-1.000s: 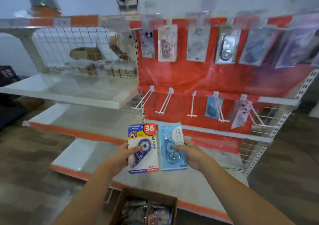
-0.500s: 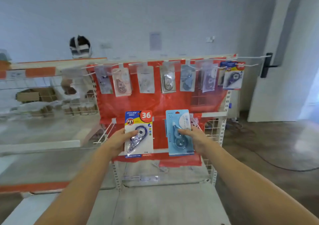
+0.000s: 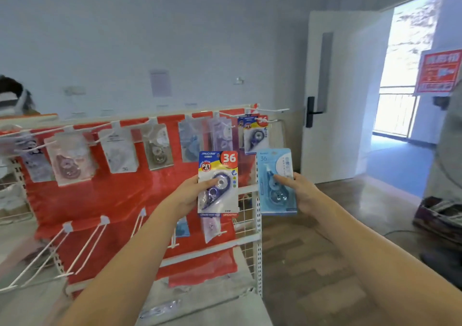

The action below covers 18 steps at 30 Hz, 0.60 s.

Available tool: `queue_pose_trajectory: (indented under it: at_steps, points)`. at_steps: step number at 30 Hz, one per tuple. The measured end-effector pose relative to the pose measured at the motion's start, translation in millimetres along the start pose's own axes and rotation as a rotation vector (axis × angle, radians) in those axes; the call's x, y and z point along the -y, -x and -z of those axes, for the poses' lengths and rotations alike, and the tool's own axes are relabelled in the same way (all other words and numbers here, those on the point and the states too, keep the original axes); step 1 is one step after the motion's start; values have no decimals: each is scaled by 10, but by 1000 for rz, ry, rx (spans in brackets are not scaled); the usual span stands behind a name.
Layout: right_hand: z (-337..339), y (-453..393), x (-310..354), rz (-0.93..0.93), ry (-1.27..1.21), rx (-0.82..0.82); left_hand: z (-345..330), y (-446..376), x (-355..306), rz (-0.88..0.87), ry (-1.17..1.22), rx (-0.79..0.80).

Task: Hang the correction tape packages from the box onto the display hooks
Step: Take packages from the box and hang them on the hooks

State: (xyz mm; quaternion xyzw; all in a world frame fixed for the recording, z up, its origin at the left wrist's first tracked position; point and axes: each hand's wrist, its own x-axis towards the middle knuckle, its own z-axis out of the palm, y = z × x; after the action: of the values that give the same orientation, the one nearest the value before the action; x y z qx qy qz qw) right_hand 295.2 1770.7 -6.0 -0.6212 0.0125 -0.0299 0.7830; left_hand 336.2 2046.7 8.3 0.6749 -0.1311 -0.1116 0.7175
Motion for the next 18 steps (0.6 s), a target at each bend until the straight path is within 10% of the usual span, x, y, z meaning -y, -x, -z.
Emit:
queue_pose_trajectory:
  at_steps: [18]
  points:
    - [1533,-1106,656,75,-17,45,-1487,-1459,-383,-108,88,-79]
